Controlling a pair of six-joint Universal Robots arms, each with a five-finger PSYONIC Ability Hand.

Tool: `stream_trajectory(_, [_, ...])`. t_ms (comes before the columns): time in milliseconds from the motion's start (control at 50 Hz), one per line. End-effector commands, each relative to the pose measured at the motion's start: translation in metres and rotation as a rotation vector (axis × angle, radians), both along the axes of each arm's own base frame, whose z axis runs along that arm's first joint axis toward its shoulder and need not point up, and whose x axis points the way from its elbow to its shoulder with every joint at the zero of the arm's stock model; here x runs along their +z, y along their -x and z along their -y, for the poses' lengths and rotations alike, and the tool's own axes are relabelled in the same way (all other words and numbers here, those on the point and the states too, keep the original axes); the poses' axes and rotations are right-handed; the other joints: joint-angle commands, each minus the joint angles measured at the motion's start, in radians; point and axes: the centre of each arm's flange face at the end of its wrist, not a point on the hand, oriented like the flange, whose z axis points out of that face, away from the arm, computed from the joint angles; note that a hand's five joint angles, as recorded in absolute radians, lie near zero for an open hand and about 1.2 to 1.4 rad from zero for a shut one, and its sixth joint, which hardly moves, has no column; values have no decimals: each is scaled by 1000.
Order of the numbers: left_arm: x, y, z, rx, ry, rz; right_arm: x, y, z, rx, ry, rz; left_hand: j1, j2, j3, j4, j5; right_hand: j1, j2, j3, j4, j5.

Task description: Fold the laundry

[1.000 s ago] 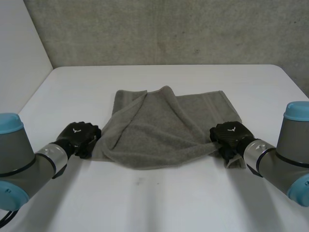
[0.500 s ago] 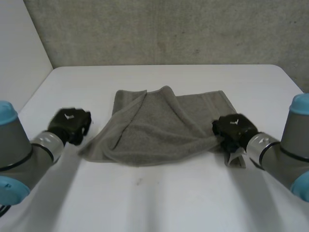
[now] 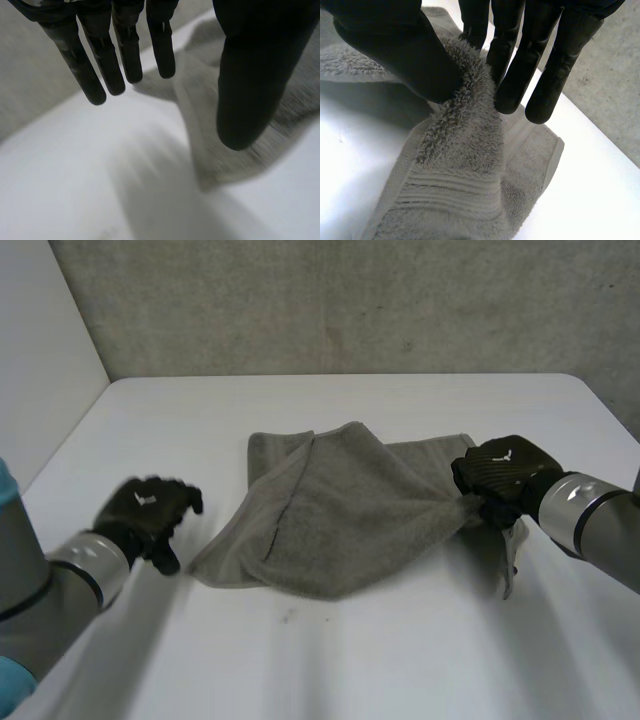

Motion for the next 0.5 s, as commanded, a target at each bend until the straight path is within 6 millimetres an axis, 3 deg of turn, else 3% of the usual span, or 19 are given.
stream_trajectory(20, [-36,5,-5,-78,-67,-18,-11,-1,6,-14,0,-5,70,79,78,77,78,441,221,213,203,221])
stream_trajectory(180, [-51,11,10,-116,9,-40,-15,-1,6,-13,-12,-7,91,100,98,98,99,441,221,213,203,221])
stream_trajectory(500, [-67,13,23,-119,21,-42,-33,-3,7,-6,-50,-18,226,235,234,233,234,441,221,213,203,221])
